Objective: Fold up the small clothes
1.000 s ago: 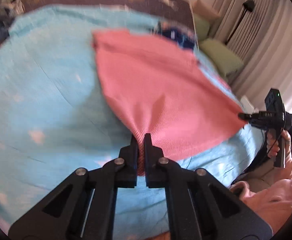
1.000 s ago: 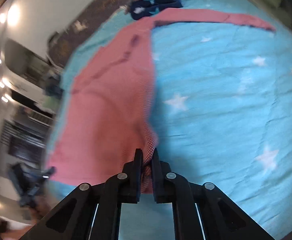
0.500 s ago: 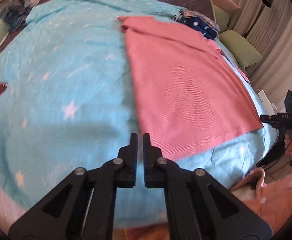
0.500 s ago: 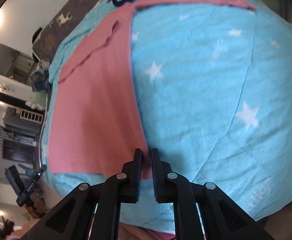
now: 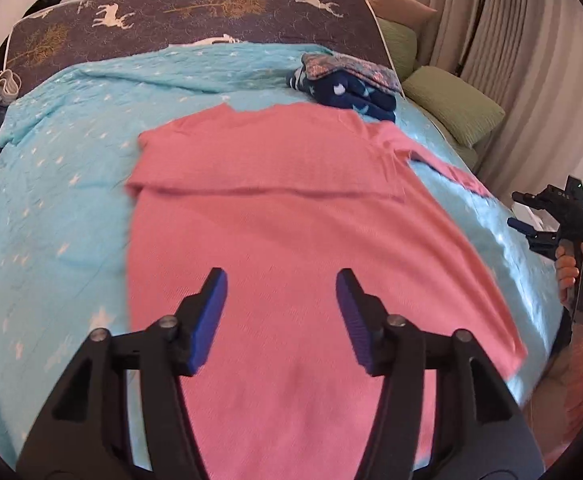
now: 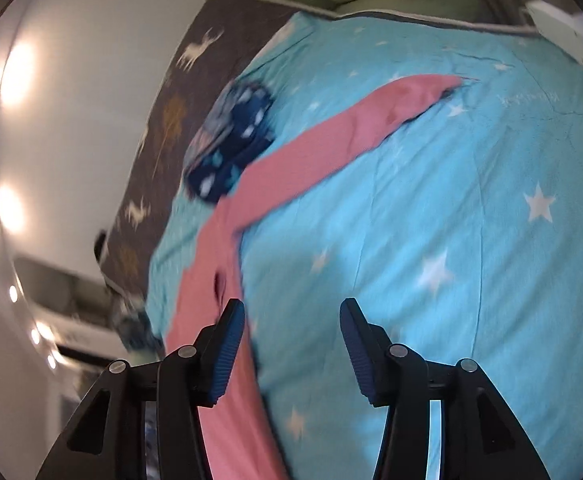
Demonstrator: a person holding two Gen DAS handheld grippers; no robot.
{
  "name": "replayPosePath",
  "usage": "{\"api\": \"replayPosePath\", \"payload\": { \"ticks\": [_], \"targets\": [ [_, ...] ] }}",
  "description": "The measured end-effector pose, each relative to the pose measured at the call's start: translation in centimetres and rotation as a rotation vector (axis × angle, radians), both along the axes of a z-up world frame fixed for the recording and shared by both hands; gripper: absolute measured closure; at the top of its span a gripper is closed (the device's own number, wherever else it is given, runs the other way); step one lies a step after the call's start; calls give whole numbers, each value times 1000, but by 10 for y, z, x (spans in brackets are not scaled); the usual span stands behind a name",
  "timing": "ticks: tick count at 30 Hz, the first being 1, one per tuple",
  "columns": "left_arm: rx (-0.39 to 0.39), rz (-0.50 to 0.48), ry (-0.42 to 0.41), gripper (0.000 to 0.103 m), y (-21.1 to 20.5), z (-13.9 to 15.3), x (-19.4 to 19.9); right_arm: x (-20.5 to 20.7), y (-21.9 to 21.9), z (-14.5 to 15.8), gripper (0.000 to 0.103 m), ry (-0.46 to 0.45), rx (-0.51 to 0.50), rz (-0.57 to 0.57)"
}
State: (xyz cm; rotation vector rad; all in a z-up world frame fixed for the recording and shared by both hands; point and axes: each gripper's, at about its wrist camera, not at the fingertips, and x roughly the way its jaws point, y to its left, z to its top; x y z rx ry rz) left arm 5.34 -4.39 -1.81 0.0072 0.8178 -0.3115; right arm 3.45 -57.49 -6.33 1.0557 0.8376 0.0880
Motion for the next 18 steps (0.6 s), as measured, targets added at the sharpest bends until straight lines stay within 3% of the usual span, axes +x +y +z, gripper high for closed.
{"api": "replayPosePath", "payload": {
  "ticks": [4,10,14,16,17,18],
  "targets": [
    [35,30,-4,44,-18,-10,30,40,-34,-22,51,46,2,-141],
    [-8,71,61,36,-20,-24,67,84,-90,-61,51,114,14,-307],
    [48,79,79,35,-25,-30,93,108,-114,-84,51,111,74,-388],
    [35,75,93,36,-26,-32,105,120,-124,-92,51,96,106,-449],
    [26,74,98,35,-25,-32,111,124,-125,-93,60,94,112,-462],
    [21,74,100,35,-25,-32,115,131,-130,-93,90,85,116,-458]
  ]
}}
